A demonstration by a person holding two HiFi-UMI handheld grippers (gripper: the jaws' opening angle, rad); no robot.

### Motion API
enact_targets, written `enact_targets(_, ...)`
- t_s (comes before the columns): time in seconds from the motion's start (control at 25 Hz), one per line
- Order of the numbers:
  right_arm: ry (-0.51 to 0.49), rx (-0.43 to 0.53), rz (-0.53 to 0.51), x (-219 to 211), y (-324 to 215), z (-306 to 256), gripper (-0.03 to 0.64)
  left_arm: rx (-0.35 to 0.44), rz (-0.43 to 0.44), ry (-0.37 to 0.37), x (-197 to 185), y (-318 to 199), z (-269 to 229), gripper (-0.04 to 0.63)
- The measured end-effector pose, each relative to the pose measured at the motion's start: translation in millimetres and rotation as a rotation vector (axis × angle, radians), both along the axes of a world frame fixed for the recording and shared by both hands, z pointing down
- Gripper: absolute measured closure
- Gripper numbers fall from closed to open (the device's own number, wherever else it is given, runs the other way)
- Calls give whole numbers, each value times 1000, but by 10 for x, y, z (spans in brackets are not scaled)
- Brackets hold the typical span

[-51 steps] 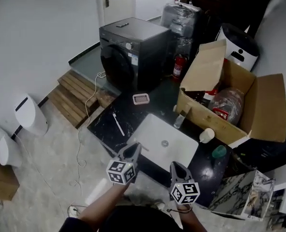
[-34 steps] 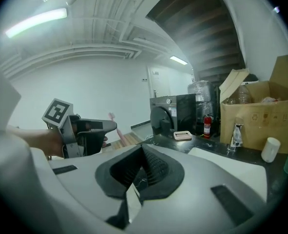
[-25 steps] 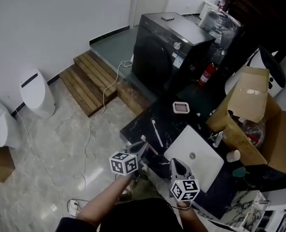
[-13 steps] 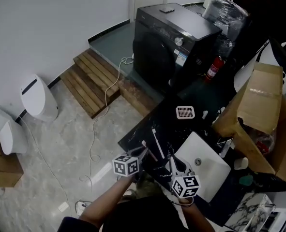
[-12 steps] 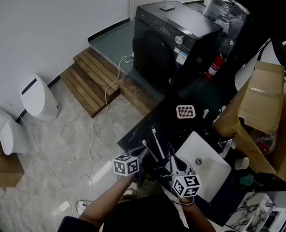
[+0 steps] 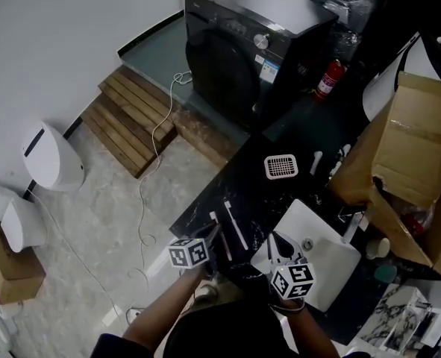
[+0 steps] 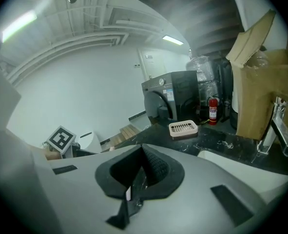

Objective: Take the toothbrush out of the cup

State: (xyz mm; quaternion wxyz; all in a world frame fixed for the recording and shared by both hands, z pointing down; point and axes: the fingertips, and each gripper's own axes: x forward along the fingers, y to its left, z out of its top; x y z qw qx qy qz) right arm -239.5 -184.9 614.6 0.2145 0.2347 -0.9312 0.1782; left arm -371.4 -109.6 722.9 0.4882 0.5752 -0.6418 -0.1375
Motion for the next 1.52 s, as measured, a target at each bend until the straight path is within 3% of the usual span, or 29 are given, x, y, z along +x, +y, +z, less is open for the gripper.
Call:
enact_targets(0.28,3,-8,19,15,-179,92,603,-87,-23,-55,-24,-78,75,551)
enact_targets(0.56,2,-9,23,75,-198,108,603,-169,-89,-55,-93,-73,153,549)
enact_targets(0.96,-25,18,19,193,-63,-50,603,-138,-84,-57,-7,-76,84,532)
enact_targets(1.2,-44,69,35,392,117,-336,603,-47,-47,-136,131,98,-406,532)
enact_targets(1.52,-63,129,70,849,774,-737,603,222,103,-374,663,709,-1642,560)
